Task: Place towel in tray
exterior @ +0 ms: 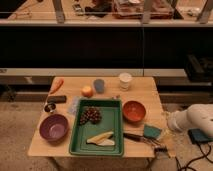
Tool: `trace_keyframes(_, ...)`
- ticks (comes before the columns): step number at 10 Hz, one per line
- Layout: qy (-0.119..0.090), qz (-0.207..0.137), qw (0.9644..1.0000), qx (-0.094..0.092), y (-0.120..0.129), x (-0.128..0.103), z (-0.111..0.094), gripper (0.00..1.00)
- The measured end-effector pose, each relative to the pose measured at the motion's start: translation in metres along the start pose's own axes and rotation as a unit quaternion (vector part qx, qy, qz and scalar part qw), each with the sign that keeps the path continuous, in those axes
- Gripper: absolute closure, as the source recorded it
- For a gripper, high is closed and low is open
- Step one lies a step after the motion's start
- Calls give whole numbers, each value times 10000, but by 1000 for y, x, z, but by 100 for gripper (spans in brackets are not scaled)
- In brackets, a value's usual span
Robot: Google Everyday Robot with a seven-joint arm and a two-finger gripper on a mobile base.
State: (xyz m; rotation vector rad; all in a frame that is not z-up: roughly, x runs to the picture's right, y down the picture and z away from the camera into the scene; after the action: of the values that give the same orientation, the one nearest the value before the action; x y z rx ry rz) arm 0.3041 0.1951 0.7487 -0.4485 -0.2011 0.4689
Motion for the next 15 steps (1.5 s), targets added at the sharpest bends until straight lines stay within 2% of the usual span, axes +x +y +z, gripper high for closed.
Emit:
trace_keyframes(12,11,-19,10000,12,-1,0,0,20)
trace_keyframes(13,35,-91,9999,77,-2,-2,-1,20)
trace_keyframes(14,71,-271,9993,252,-7,-9,-4,20)
trace_keyframes(15,113,-586,9970,492,-20,-24,-11,20)
